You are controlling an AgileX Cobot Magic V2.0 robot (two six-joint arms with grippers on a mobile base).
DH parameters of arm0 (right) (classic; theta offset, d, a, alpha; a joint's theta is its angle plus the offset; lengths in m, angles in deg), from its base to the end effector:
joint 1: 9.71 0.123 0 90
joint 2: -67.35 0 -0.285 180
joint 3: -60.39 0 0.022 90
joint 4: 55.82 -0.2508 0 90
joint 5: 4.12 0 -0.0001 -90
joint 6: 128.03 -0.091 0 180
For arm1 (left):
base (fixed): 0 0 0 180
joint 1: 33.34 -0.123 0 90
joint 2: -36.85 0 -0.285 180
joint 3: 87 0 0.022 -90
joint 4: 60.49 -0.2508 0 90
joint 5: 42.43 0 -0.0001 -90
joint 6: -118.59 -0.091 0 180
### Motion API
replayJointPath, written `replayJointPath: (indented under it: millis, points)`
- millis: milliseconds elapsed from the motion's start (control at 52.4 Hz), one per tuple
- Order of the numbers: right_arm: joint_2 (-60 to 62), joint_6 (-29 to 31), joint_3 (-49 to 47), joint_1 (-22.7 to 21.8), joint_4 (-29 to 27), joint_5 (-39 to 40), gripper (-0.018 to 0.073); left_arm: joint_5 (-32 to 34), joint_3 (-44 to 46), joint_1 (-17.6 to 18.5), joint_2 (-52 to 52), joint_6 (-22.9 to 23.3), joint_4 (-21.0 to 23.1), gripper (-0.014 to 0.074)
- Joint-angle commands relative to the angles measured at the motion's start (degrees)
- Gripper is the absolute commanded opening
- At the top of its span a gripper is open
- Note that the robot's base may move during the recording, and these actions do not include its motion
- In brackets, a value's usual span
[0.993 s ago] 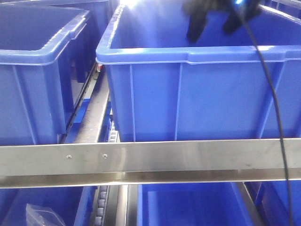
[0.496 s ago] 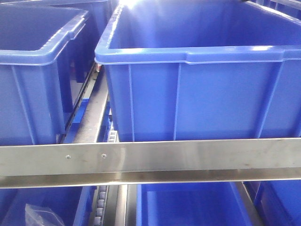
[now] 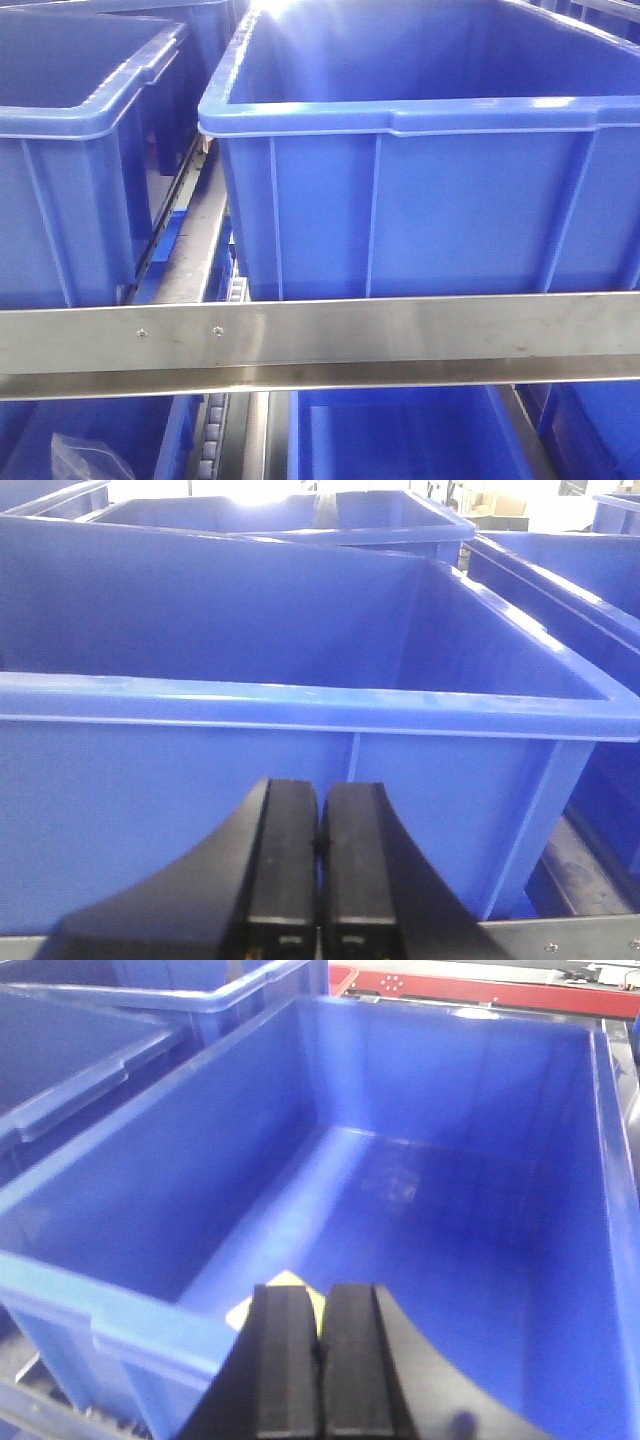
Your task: Place yellow foam block on left shelf second layer
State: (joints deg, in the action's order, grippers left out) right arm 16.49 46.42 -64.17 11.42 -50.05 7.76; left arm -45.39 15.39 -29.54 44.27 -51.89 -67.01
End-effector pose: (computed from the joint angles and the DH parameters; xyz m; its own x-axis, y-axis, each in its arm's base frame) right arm 0.1464 0.0586 0.2876 -0.0722 -0.0297 -0.9969 -0.3798 0.9251 -0.0001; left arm 0.0562 -0.0032 0.2066 0.0321 -0.0547 -0.9980 0.0622 0.9967 -0.0527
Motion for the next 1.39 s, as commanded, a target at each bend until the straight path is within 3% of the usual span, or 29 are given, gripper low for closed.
replayJointPath:
  millis: [0,382,554,802,955,1375]
  points:
    - [0.5,0.4,-1.0,-0.4,-0.2,4.9,0.0034,4.7,-1.4,0.1,0.2,0.1,0.0,0.0136]
    - [2.9,0.4,2.2,-0.6,-0.4,2.4,0.0034,4.7,-1.4,0.1,0.2,0.1,0.0,0.0136]
    - [14.0,0.4,7.4,-6.2,-0.4,0.3,0.0034,4.7,-1.4,0.1,0.2,0.1,0.0,0.0136]
    - [33.8,0.4,15.2,-16.6,-0.4,-11.4,0.0034,4.7,-1.4,0.1,0.2,0.1,0.0,0.0135]
    - [42.5,0.4,21.1,-21.1,-3.8,-11.9,0.0034,4.7,-1.4,0.1,0.2,0.1,0.0,0.0136]
    - [44.9,0.4,22.3,-22.1,-5.3,-15.3,0.0034,4.7,-1.4,0.1,0.2,0.1,0.0,0.0135]
